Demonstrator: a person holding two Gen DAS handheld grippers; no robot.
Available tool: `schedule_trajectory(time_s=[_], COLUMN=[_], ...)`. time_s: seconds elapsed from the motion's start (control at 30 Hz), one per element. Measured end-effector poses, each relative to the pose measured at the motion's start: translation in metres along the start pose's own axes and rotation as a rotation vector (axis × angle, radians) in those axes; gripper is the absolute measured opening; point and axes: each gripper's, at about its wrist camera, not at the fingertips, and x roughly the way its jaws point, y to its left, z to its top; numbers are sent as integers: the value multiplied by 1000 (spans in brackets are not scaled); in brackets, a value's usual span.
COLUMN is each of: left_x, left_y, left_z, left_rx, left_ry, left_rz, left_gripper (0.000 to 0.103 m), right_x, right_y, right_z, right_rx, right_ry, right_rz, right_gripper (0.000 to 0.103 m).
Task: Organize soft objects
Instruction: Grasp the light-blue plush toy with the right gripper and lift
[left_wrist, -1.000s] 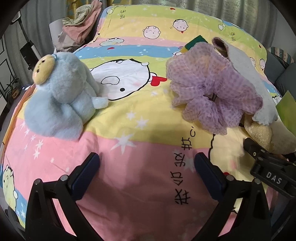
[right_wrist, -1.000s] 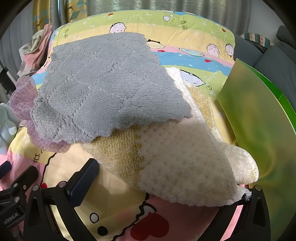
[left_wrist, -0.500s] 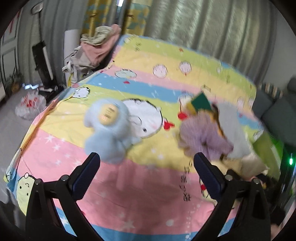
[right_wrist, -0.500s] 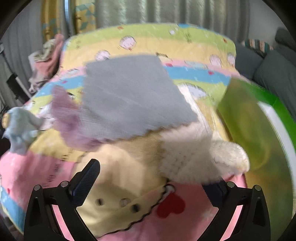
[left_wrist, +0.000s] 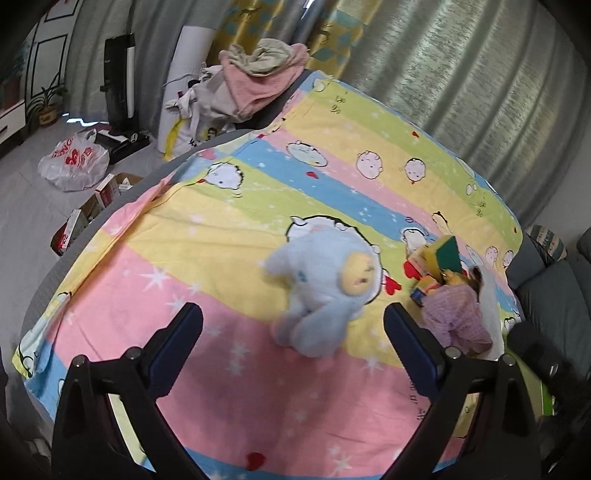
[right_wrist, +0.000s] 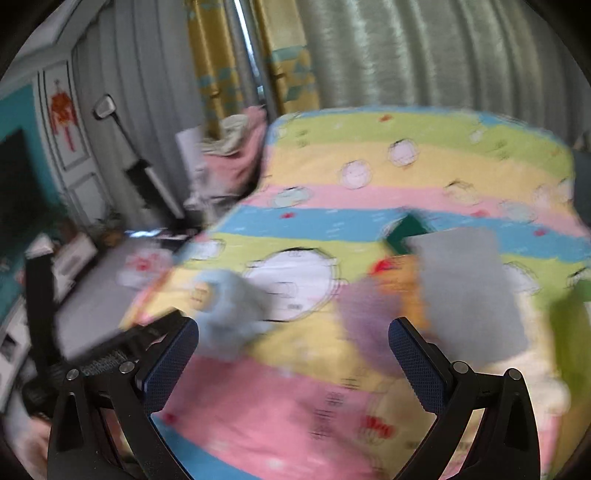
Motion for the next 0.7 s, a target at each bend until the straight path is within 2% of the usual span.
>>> schedule_trajectory(time_s=[0.07,0.17,0.23,0.33,0.47,0.53,0.57,0.63,0.7], left_x=[4,9,17,27,43,51,55,61,66], left_y=[7,17,22,24,20,15,13,11,9], left_z=[-1,1,3,5,3,3,3,3,2], left_rx=[1,-18,-37,-55,-66,-57,-55,-66,-85], left_ry=[17,37,62,95,160,181,182,190,165], left_rz=[5,-21,-56,-119,-210,-214,-209,-229,-248], left_gripper=[92,91,89,85,78,72,64,59,53], right_x=[17,37,52,77,109,124,131,145,154], right_y=[8,20,20,17,14,17,18,18,16], right_z=[6,12,14,17,19,20,19,16,12], right_rx=[2,-6,22,76,142,154,155,152,160], right_ry=[43,116,172,243,327,363,374,397,403], right_rz=[30,123,178,237,294,313,307,299,315], right_gripper=[103,103,92,82,81,81,81,81,81])
